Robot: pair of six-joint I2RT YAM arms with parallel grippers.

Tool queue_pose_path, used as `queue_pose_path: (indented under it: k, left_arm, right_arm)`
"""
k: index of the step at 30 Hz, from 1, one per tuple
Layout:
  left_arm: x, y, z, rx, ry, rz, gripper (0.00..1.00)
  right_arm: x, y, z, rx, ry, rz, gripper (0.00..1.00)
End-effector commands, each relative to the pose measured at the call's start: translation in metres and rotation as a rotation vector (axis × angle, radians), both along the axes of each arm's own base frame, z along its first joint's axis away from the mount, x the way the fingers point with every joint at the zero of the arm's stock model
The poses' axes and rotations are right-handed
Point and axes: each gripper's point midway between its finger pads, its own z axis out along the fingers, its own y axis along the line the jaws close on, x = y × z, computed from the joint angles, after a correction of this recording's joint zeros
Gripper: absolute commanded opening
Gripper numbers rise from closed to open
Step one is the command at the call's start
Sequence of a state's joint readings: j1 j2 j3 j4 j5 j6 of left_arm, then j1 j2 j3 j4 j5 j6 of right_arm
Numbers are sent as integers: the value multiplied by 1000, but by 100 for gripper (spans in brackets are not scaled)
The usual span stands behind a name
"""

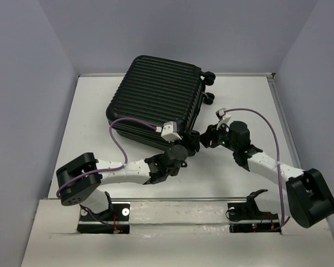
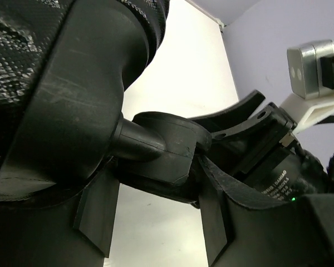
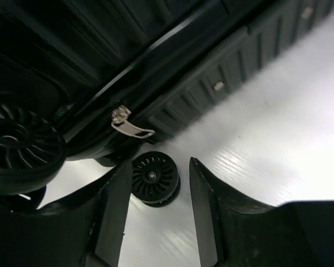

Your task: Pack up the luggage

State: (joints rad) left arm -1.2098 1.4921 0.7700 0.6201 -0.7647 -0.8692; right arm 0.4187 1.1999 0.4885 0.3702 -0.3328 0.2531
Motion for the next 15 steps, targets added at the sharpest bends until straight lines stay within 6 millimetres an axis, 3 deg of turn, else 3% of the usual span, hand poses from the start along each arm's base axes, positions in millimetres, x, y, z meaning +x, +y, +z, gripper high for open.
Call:
queue_pose_path:
  k: [1,8,15]
  left_arm:
    - [0,11,87,-274,-107,33,6]
    - [-1,13,83,-272,-102,14,6]
    - [-1,16,83,-275,-101,13,6]
  right_arm:
    - [-5,30,30,95,-154,226,53]
    - [-4,49,20,138,-127,338,55]
    - [5,56,24,158,-149,351,55]
